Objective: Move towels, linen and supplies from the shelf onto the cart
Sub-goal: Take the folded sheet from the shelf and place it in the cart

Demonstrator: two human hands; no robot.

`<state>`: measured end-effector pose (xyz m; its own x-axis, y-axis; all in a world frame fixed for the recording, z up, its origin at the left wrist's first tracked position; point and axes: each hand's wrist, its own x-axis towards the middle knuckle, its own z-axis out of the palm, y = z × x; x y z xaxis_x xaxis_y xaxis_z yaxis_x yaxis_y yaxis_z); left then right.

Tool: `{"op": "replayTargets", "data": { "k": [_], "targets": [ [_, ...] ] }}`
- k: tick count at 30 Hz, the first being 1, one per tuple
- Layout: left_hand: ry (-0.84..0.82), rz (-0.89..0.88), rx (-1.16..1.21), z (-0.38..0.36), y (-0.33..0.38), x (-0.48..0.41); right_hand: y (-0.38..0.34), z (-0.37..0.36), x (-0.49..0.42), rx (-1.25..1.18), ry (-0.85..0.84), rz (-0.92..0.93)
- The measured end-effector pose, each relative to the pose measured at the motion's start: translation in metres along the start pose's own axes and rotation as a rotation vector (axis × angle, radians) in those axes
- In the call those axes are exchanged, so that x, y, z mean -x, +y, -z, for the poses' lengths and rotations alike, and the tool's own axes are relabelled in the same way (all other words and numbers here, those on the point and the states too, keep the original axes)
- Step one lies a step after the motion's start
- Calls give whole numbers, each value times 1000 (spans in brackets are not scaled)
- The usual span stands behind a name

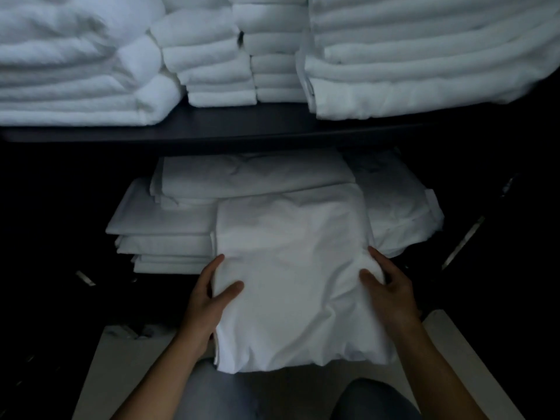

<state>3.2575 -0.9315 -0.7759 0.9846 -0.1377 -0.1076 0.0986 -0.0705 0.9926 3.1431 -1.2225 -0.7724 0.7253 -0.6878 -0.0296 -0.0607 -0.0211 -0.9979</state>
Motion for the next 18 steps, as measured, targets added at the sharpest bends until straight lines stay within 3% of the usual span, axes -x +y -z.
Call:
{"op": "replayTargets", "data": {
  "k": [5, 10, 13, 18],
  "targets": [
    [-53, -72, -167, -4, -7, -3, 10, -4, -3, 5, -5, 8],
    [-136, -132, -310, -10, -4, 0, 18, 3, -8, 96, -155, 34],
    [-95, -185, -302, -18, -5, 6, 19, 6, -5, 99, -225, 65],
    [9, -307, -177, -27, 10, 19, -8, 18, 9, -26, -109, 161]
  ]
}}
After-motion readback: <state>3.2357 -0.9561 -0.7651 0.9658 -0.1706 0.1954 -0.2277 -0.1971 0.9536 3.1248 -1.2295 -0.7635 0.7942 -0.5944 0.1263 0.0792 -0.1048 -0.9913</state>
